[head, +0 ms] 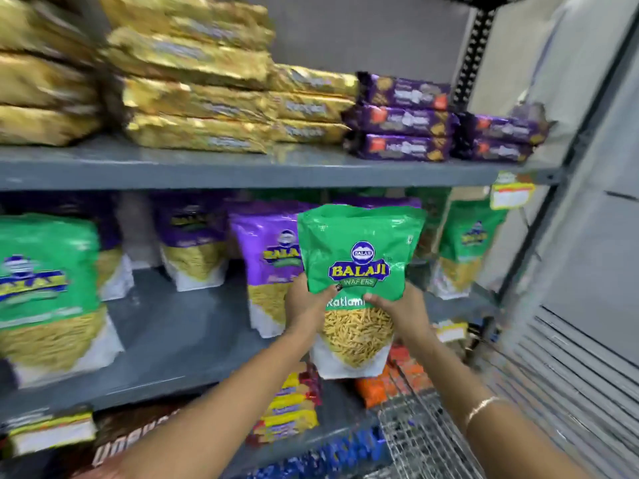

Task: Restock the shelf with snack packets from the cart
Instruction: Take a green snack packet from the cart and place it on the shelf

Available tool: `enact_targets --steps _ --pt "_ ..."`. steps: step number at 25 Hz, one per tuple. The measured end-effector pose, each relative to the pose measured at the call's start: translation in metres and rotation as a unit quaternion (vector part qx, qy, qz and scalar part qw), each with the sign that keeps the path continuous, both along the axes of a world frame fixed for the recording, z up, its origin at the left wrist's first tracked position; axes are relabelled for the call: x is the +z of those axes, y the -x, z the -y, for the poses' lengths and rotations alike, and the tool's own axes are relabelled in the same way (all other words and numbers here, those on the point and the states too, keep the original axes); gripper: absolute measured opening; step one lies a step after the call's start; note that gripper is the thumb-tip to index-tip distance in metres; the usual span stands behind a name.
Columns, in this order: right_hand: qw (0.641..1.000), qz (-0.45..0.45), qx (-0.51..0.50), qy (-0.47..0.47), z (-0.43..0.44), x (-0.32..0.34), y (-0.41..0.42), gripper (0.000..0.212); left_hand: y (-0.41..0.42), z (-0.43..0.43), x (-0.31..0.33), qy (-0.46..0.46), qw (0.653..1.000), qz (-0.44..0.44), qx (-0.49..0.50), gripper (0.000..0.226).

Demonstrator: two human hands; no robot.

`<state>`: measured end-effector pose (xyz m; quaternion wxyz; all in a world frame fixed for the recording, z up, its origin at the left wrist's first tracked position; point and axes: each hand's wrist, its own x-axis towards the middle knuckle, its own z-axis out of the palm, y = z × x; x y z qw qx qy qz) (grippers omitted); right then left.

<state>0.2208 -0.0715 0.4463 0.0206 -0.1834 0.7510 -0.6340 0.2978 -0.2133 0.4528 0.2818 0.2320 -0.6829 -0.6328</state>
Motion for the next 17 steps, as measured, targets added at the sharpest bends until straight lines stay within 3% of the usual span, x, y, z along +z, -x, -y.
enact_targets --steps 4,7,12,17 --pt "0.996 -0.050 0.072 0.009 0.092 0.002 -0.042 0.036 -0.064 0.080 0.004 0.008 0.998 -0.006 0.065 0.024" --pt "0.993 -0.032 0.113 0.027 0.158 -0.006 -0.072 0.039 -0.101 0.132 0.007 -0.006 0.995 -0.004 0.099 0.031" --pt "0.990 0.019 0.131 0.051 0.241 -0.020 -0.084 0.041 -0.108 0.194 -0.003 -0.002 0.988 0.020 0.152 0.041" --pt "0.988 0.036 0.150 0.020 0.266 -0.056 -0.072 0.047 -0.104 0.219 -0.038 -0.003 0.987 0.045 0.151 0.036"
